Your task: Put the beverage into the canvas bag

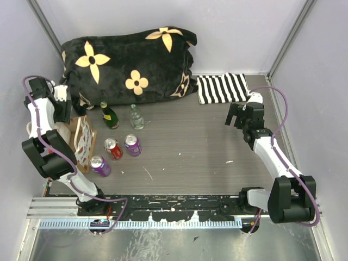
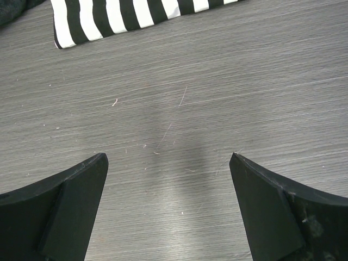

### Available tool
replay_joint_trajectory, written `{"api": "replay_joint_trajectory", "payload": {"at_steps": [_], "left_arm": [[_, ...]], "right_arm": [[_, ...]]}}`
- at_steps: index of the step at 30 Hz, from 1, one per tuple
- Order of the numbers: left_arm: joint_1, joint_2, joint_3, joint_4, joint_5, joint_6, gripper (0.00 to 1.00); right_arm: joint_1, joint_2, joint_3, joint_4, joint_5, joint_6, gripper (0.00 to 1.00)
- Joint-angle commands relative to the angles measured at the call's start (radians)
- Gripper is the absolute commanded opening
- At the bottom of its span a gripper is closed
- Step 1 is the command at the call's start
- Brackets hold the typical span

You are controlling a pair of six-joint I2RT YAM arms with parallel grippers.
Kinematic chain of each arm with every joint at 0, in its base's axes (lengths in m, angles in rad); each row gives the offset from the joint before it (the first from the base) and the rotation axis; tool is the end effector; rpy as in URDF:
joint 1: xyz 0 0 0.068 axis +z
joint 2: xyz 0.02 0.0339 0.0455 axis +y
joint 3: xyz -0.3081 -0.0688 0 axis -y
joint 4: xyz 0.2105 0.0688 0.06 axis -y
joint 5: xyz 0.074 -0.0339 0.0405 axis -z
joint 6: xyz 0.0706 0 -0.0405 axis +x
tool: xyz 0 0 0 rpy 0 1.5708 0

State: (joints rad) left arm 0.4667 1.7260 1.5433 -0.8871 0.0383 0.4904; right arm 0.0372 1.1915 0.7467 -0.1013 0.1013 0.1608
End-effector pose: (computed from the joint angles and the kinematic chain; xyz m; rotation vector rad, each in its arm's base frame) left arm 0.3182 0.1573 0.3119 0.0447 2.6665 0.2689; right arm 0.2451 0.0020 0.2884 0.1906 2.1052 0.0109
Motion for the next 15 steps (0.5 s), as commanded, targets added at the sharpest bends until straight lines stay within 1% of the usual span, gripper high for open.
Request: {"api": "replay_joint_trajectory", "payload": {"at_steps": [1,2,3,4,6,7,10,13,15], "left_arm": [[0.006,0.036,-0.008,0.018,-0.003,-0.003,0.57],[0.005,0.045,-0.004,0.014,0.000,-0.005,0.52],[0.005,0.050,0.000,0.009,0.007,-0.007,0.43],[0.006,0.057,0.006,-0.001,0.016,-0.014,0.32],[0.004,0.061,0.028,-0.027,0.035,-0.031,0.04],[0.005,0.060,0.052,-0.047,0.046,-0.042,0.01],[0.005,0.042,0.166,-0.136,0.108,-0.086,0.00],[0.004,0.016,0.338,-0.234,0.174,-0.133,0.00],[0.003,0.000,0.482,-0.299,0.214,-0.157,0.00]], "right_arm": [[-0.002,-0.005,0.045,0.027,-0.006,0.008,1.00],[-0.002,-0.006,0.045,0.026,-0.006,0.007,1.00],[-0.002,-0.005,0.043,0.026,-0.005,0.007,1.00],[-0.002,-0.008,0.043,0.025,-0.005,0.005,1.00],[-0.002,-0.011,0.039,0.023,-0.002,0.003,1.00],[-0.002,-0.012,0.036,0.022,-0.001,0.001,1.00],[-0.002,-0.017,0.029,0.023,0.004,0.000,1.00],[-0.002,-0.022,0.022,0.022,0.006,0.002,1.00],[-0.002,-0.025,0.019,0.025,0.008,0.008,1.00]]}}
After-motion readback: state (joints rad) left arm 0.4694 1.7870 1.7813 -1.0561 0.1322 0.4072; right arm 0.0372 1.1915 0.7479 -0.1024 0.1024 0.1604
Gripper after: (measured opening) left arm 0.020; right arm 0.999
